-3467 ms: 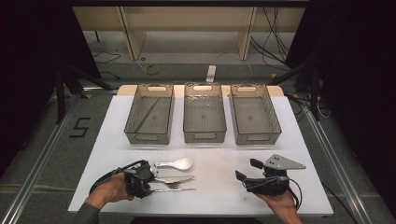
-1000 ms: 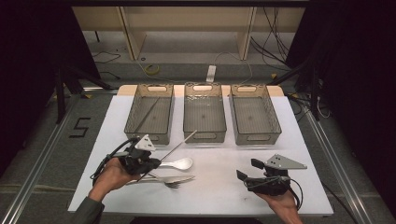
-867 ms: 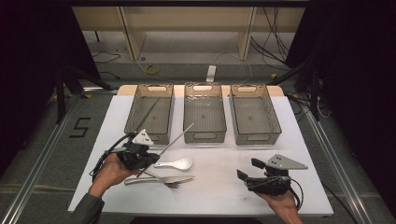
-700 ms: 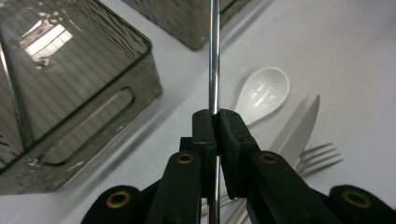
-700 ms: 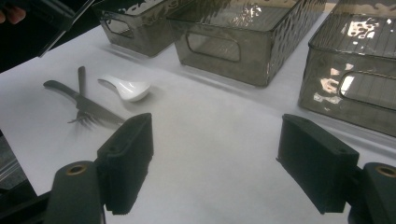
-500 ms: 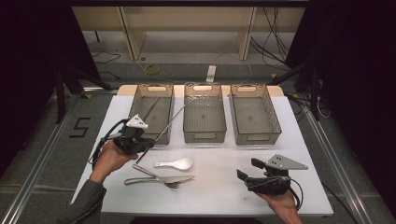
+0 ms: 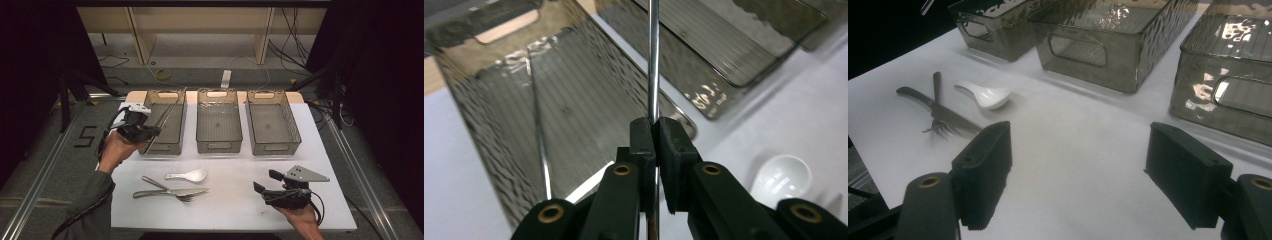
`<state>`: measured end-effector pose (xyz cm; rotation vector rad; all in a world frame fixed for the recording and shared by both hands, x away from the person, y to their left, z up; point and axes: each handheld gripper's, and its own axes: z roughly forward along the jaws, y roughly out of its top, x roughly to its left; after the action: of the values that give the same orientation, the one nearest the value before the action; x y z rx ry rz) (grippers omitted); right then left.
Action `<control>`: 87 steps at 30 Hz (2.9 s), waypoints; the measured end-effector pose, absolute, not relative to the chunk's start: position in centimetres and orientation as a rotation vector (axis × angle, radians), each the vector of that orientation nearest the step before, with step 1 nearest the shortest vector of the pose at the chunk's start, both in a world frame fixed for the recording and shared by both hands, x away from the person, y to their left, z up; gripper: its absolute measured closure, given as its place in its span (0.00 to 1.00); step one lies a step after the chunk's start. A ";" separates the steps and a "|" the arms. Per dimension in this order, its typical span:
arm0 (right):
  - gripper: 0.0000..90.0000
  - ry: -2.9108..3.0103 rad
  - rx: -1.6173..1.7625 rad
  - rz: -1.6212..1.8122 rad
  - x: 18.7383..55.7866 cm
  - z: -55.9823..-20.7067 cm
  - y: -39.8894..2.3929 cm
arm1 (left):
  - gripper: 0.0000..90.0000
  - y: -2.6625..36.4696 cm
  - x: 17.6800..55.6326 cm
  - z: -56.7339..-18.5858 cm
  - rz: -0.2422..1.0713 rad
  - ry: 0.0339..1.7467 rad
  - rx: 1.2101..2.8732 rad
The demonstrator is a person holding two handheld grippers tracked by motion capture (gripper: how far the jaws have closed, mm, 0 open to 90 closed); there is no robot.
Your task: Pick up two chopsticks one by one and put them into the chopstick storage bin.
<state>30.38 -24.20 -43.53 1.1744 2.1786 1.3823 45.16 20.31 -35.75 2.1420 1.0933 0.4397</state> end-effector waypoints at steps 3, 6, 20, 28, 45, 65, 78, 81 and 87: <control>0.30 2.178 1.180 1.385 30.4 -43.5 -24.2 | 0.94 20.8 46.0 -35.6 0.445 1.121 2.128; 0.31 2.177 1.180 1.386 30.4 -43.5 -24.2 | 0.94 21.2 46.9 -35.7 0.455 1.151 2.106; 0.31 2.186 1.166 1.374 30.4 -43.6 -24.1 | 0.94 21.7 49.5 -36.7 0.513 1.217 2.061; 0.31 2.187 1.164 1.376 30.4 -43.6 -24.1 | 0.94 22.2 49.9 -38.5 0.542 1.253 2.037; 0.31 2.194 1.165 1.373 30.4 -43.6 -24.1 | 0.94 23.0 50.2 -40.4 0.536 1.298 2.016; 0.31 2.195 1.166 1.371 30.4 -43.6 -24.1 | 0.93 23.0 50.5 -42.0 0.547 1.362 2.014; 0.31 2.196 1.167 1.369 30.4 -43.6 -24.1 | 0.56 22.8 49.2 -39.4 0.567 1.331 2.018; 0.30 2.195 1.169 1.367 30.4 -43.6 -24.1 | 0.48 22.4 48.1 -38.5 0.548 1.287 2.042; 0.30 2.193 1.172 1.365 30.4 -43.6 -24.1 | 0.41 21.6 45.9 -37.5 0.516 1.211 2.060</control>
<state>30.41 -24.14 -43.62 1.1722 2.1928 1.3652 45.92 21.57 -37.50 2.0596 1.2112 0.5160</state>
